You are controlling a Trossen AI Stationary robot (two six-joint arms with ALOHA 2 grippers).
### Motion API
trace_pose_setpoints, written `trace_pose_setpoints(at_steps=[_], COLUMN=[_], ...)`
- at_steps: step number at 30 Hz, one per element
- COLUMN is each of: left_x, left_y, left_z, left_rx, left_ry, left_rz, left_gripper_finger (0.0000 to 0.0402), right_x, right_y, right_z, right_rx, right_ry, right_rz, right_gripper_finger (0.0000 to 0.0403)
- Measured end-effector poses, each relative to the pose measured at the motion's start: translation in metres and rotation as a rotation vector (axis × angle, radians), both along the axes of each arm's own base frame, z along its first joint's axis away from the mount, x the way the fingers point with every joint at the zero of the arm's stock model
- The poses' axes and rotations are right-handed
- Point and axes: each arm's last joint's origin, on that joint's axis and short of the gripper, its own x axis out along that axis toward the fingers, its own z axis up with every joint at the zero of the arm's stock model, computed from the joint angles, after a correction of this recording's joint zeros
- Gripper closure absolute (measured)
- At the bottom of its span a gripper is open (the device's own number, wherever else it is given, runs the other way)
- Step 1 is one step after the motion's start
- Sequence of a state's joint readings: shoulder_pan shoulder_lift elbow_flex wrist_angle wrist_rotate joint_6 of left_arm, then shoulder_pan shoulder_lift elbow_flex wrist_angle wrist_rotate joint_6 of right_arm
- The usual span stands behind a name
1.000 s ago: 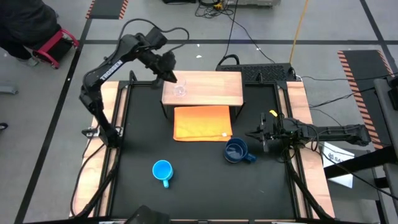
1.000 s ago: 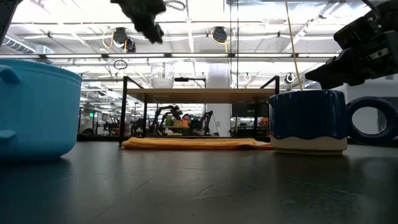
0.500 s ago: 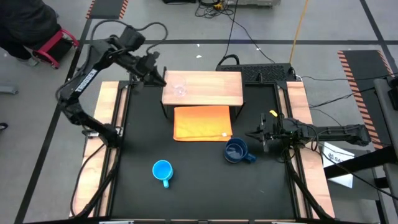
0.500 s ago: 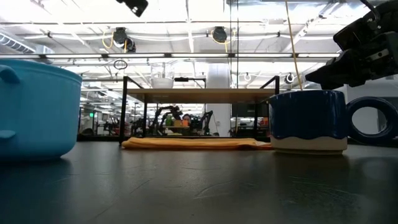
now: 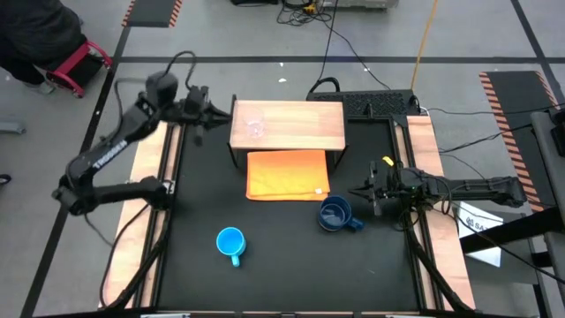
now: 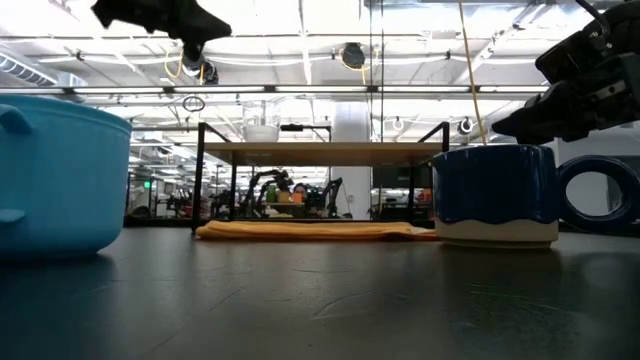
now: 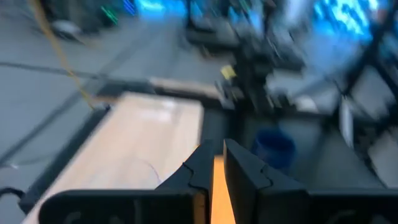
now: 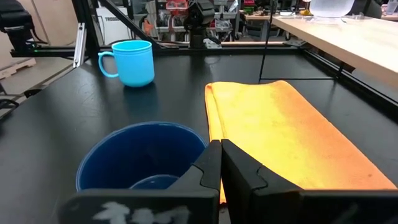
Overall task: Stack small to large cups/mugs on shelf
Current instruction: Put the light blue mug on the shelf
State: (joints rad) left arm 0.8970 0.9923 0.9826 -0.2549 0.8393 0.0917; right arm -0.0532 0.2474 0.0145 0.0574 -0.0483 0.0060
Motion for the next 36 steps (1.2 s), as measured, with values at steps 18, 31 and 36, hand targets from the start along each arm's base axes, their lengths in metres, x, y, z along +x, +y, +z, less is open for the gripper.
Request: trace_pose_setpoints(at_steps=[18,31,36], left_x=[-0.04,-0.06,-0.064], left_y=[-0.052,-0.07,-0.074], left_z=[-0.029,-0.093,-0.096], left_rx=[0.105,0.021,0.021], left_ry=[-0.084,-0.205,-0.214], left_rz=[0.493,0.573,0.561], left_gripper_finger=[0.0395,0.0397,0.0399], right_x=[0.0,0.0,0.0], right_y=[0.0,0.0,0.0], right_z=[-0.002,-0.002,-0.002], right_rx=[0.002,0.008,0.011], right_ry=[0.019,0.02,0.021], right_rz=[-0.001,-0.002,-0.003], right_gripper_finger=[0.0403,0.0403,0.0403])
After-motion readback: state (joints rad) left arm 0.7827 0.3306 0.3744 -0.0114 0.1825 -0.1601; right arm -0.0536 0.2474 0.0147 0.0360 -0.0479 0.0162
